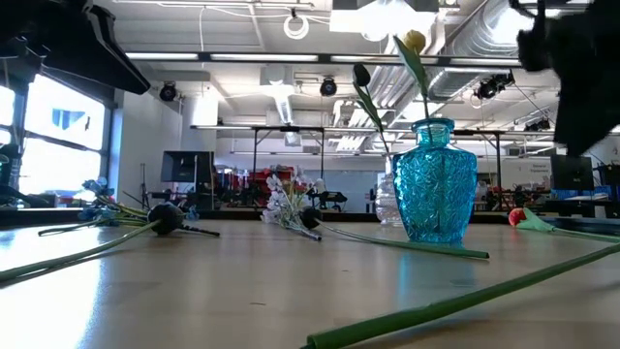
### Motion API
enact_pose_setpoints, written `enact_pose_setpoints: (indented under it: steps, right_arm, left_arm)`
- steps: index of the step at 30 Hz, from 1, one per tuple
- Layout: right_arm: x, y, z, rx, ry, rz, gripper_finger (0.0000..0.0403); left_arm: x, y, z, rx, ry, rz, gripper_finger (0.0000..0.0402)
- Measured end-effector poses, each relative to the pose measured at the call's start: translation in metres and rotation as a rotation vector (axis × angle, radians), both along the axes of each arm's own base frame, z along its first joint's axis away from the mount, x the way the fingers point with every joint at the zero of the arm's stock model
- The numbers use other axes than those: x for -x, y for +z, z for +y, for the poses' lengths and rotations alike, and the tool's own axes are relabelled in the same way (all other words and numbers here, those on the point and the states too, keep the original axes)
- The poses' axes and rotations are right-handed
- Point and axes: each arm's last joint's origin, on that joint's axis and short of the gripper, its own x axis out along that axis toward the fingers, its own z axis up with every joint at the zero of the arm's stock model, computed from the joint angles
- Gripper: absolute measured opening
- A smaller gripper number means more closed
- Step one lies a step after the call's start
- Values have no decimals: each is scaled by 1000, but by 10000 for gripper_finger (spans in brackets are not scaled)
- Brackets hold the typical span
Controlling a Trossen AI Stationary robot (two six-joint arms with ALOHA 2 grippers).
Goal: Sort flowers into vase by color
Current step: Put the blue flower into the transparent flower vase
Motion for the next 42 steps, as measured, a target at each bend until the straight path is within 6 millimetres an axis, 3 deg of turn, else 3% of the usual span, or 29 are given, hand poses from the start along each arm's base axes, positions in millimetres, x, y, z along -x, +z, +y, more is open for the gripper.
enact_pose_setpoints:
  steps: [5, 10, 17, 24, 31, 42]
  right_arm:
    - [11, -33, -20, 40, -156, 82, 232]
    - [11, -49, -32, 111, -258, 15, 232]
    - [-2, -56, -32, 197, -244, -219, 232]
    - [-6, -61, -32, 212, -216, -301, 232]
    - [-2, -67, -32, 182, -220, -276, 232]
    - [5, -73, -30, -8, -175, -97, 232]
  left_arm:
    - [0, 1, 1, -23, 11, -21, 78]
    - [-2, 2, 1, -29, 26, -52, 78]
    - [-11, 2, 5, -8, 79, -102, 78]
    - [-24, -9, 12, -28, 151, -77, 78]
    - [-41, -28, 13, -33, 211, -65, 78]
    - [-66, -54, 7, -11, 173, -15, 78]
